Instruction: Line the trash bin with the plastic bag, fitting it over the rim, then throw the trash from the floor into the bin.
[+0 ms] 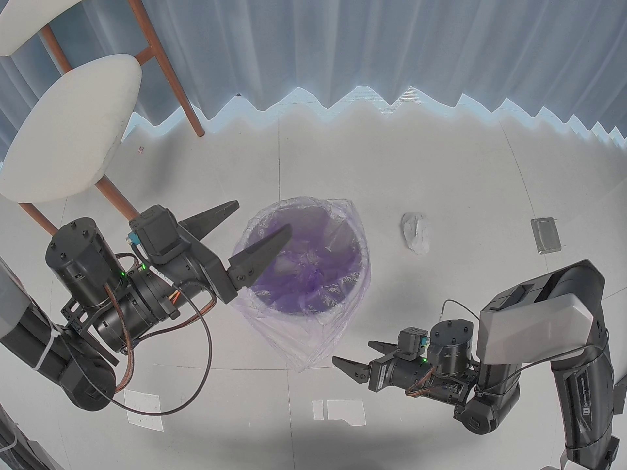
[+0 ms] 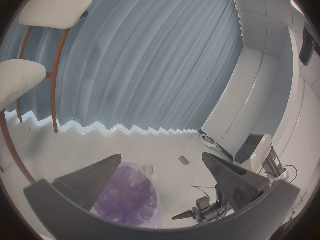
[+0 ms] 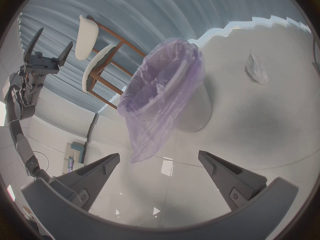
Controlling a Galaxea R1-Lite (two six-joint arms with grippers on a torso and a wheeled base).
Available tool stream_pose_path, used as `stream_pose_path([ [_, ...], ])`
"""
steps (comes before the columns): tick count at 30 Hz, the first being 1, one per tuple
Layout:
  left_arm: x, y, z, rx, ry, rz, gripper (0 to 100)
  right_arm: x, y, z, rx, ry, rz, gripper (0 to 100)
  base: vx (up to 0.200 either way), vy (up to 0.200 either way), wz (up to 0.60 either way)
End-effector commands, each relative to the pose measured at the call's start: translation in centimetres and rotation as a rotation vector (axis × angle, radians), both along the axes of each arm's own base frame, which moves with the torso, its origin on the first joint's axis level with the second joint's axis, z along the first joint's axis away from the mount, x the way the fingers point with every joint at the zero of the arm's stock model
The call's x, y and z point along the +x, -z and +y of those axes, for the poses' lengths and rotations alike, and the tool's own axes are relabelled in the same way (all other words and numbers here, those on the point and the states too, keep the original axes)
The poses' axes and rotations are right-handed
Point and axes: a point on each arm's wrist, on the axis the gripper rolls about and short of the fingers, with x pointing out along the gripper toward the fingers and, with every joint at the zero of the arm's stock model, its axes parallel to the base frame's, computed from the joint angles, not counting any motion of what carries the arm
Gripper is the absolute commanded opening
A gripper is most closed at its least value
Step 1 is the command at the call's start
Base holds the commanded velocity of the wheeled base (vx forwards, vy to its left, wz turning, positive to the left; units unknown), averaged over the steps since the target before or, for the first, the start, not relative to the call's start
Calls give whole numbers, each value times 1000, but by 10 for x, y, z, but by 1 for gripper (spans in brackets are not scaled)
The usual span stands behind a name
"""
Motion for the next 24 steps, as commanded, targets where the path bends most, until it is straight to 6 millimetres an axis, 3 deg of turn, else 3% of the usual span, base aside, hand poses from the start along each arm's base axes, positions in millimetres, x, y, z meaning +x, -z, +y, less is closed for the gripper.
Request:
stream_pose_path([
  [1, -1, -11, -6, -35, 25, -29, 100, 6, -4, 11, 25, -17, -49, 100, 0, 0, 0],
  [6, -3, -14, -7, -50, 37, -23, 100, 21, 4, 26, 34, -32, -99, 100, 0, 0, 0],
  [15, -7, -17, -4, -57, 35, -31, 100, 36, 11, 32, 51, -27, -130, 100, 0, 0, 0],
  [16, -7, -17, -3, -58, 33, -30, 100, 37, 11, 32, 52, -27, -133, 0, 0, 0, 0],
  [24, -12, -30, 3, -82, 23, -70, 100, 53, 23, 17, 46, 26, -136, 0, 0, 0, 0],
])
